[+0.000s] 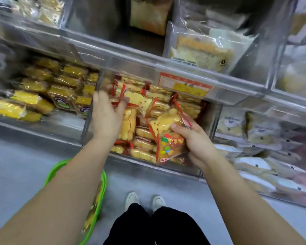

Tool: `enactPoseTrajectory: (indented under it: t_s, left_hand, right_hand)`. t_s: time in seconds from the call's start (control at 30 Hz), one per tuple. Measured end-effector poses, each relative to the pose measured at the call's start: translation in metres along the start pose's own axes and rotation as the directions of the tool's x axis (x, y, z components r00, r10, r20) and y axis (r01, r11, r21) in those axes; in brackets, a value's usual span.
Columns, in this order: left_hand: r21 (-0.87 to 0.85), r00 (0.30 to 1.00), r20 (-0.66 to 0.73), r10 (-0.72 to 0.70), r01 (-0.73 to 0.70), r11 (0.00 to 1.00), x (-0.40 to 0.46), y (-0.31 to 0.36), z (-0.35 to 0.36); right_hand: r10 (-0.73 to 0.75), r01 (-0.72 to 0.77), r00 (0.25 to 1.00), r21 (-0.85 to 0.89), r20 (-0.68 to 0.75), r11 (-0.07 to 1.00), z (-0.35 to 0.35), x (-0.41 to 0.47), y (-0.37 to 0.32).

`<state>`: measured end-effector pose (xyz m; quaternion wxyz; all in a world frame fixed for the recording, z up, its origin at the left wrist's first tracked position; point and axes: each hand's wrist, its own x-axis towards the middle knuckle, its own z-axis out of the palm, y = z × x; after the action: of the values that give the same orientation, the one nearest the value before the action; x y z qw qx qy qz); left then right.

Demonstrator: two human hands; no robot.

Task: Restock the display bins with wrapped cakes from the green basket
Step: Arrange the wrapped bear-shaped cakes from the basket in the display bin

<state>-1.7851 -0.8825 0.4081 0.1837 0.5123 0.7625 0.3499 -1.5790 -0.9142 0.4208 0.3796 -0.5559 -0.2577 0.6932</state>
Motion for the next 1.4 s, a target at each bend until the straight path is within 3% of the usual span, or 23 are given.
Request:
enactPoseTrajectory:
  t_s: [0.1, 0.23, 0.33, 0.43, 0.53, 0.67, 0.8, 0.87, 0.97, 1.1, 1.27, 1.4]
  left_hand:
    - [0.137, 0.949, -0.065, 0.309, -0.299, 0.944, -0.015, -0.002, -0.010]
    - [-0.027, 0.834, 0.167, 0.526, -0.529, 0.848, -0.036, 0.006, -0.017]
    - [-0.090, 0.718, 0.405, 0.566, -0.585, 0.806, -0.038, 0.022, -0.013]
    - [-0.093, 0.558, 0.631, 0.538, -0.635, 0.767, -0.025, 0.044, 0.001]
    - [-0.165, 0.464, 0.726, 0.507, -0.599, 0.784, -0.007, 0.063, 0.023]
    - [-0.167, 0.478, 0.727, 0.492, -0.572, 0.803, 0.009, 0.084, 0.058]
    - [-0.083, 0.494, 0.742, 0.453, -0.604, 0.793, 0.014, 0.089, 0.087]
    - [-0.002, 0.483, 0.742, 0.464, -0.691, 0.723, 0.018, 0.085, 0.093]
    - [0.116, 0.416, 0.794, 0.444, -0.819, 0.561, 0.016, 0.078, 0.101]
    - [0.268, 0.476, 0.727, 0.495, -0.860, 0.433, 0.007, 0.083, 0.110]
    - [0.330, 0.596, 0.674, 0.436, -0.771, 0.544, 0.004, 0.082, 0.109]
    - [0.227, 0.616, 0.707, 0.347, -0.663, 0.713, 0.004, 0.085, 0.090]
  right_hand:
    - [-0.026, 0.027, 0.999, 0.036, -0.035, 0.999, 0.000, -0.001, 0.008]
    - [-0.099, 0.104, 0.992, 0.074, -0.075, 0.992, 0.001, -0.010, 0.016]
    - [-0.157, 0.165, 0.984, 0.093, -0.084, 0.982, 0.002, -0.017, 0.019]
    - [-0.201, 0.210, 0.975, 0.091, -0.091, 0.974, -0.001, -0.026, 0.020]
    - [-0.275, 0.282, 0.941, 0.007, -0.199, 0.959, -0.008, -0.032, 0.018]
    - [-0.390, 0.301, 0.825, -0.268, -0.408, 0.915, -0.017, -0.038, 0.018]
    - [-0.488, 0.260, 0.740, -0.473, -0.463, 0.842, -0.010, -0.039, 0.024]
    - [-0.531, 0.251, 0.693, -0.527, -0.488, 0.812, -0.008, -0.037, 0.027]
    - [-0.515, 0.239, 0.709, -0.523, -0.482, 0.818, -0.009, -0.038, 0.029]
    - [-0.523, 0.234, 0.746, -0.572, -0.412, 0.786, -0.010, -0.039, 0.028]
    - [-0.520, 0.221, 0.744, -0.581, -0.419, 0.784, -0.010, -0.038, 0.026]
    - [-0.514, 0.233, 0.759, -0.571, -0.399, 0.787, -0.010, -0.036, 0.023]
